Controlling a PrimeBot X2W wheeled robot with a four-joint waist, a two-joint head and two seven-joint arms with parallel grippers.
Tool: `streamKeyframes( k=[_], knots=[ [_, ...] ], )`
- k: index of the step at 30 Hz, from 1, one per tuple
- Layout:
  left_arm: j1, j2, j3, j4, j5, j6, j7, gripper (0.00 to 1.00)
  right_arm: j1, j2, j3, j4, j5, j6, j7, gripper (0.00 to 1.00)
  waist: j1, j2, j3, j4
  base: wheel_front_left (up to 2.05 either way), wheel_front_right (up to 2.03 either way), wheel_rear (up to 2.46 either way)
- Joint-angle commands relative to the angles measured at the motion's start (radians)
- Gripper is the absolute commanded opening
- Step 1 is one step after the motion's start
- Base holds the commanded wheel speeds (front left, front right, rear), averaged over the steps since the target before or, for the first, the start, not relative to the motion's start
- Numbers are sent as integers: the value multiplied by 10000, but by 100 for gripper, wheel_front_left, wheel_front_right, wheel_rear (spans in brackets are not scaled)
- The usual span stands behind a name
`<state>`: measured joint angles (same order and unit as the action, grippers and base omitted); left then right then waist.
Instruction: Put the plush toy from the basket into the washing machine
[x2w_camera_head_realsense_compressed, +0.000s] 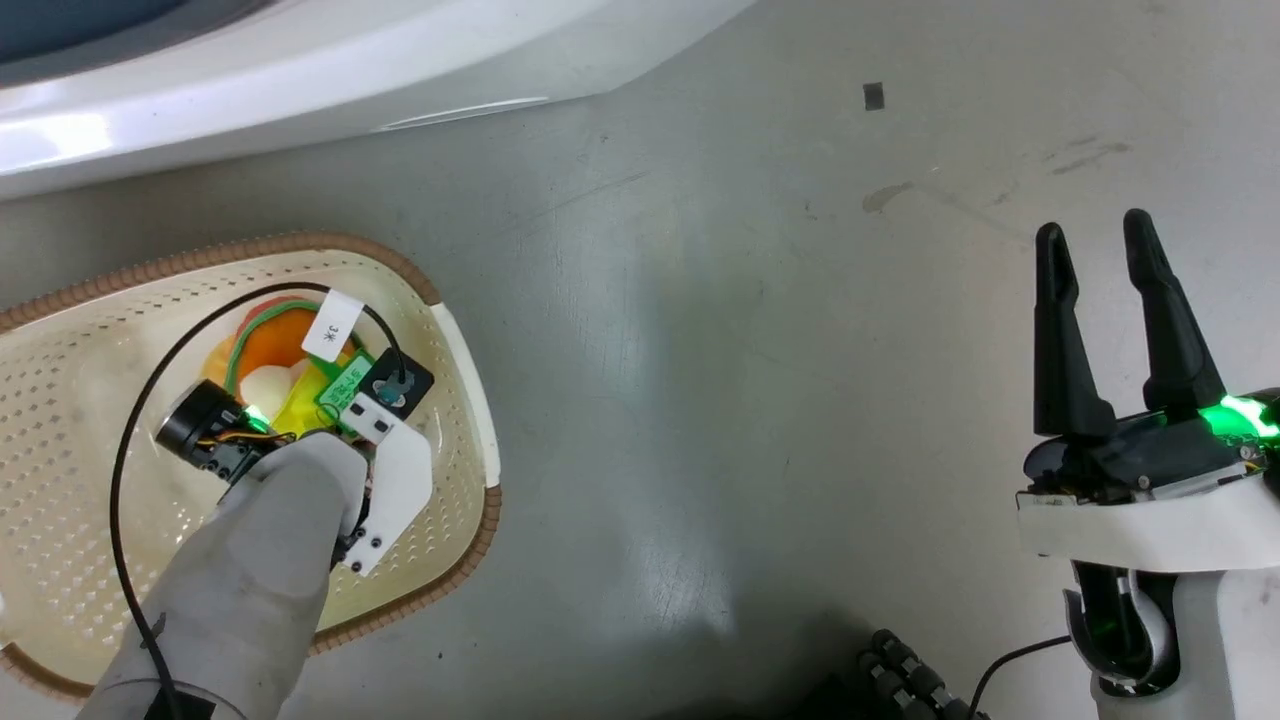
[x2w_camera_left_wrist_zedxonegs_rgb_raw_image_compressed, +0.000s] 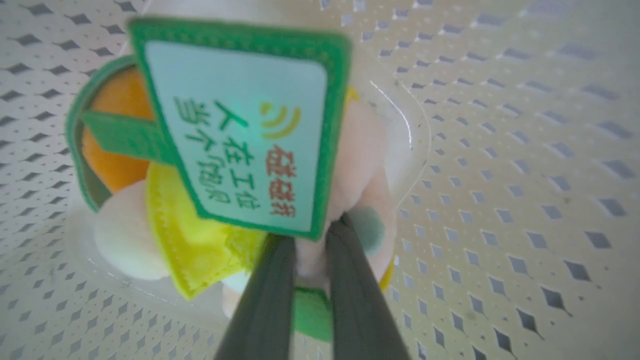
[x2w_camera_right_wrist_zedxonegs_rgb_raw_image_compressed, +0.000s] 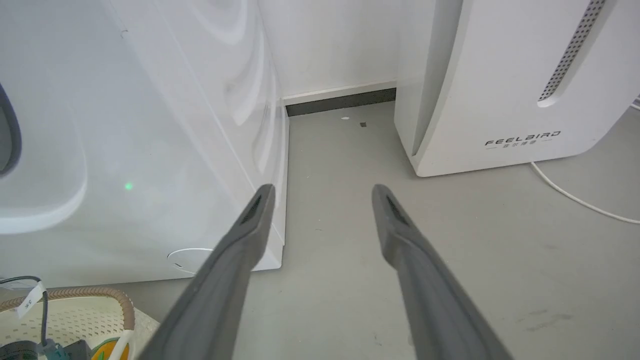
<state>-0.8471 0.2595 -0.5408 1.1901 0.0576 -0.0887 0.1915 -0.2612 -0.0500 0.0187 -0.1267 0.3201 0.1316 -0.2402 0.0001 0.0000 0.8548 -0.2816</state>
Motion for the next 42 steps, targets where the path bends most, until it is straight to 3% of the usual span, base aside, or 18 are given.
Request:
streamKeyframes(
  k=[1,15,22,34,42],
  knots=[
    [-133,275,-151,499,-78,23,75,0,-238,-2,-10,-21,111,-9,-113,100,-1,0,-46,-13,0,0,0],
    [61,-180,-505,1006,-451,-70,-885,0,144,-2,-123,595,64,-9,-216,100,-1,0,-1402,390,0,0,0],
    [632,-685,-568,1007,-748,-140,-1641,0,683,-2,-248,1186,-85,-9,-216,100,-1,0,-2811,942,0,0,0],
    [1651,-1384,-170,1007,-1638,-170,-3819,0,1803,-2,-437,1801,-455,-9,-216,100,-1,0,-5044,1985,0,0,0],
    [2219,-1737,99,564,-2112,137,-4479,0,2478,-2,-658,1984,-575,-9,-216,100,-1,0,-6154,2551,0,0,0]
  ],
)
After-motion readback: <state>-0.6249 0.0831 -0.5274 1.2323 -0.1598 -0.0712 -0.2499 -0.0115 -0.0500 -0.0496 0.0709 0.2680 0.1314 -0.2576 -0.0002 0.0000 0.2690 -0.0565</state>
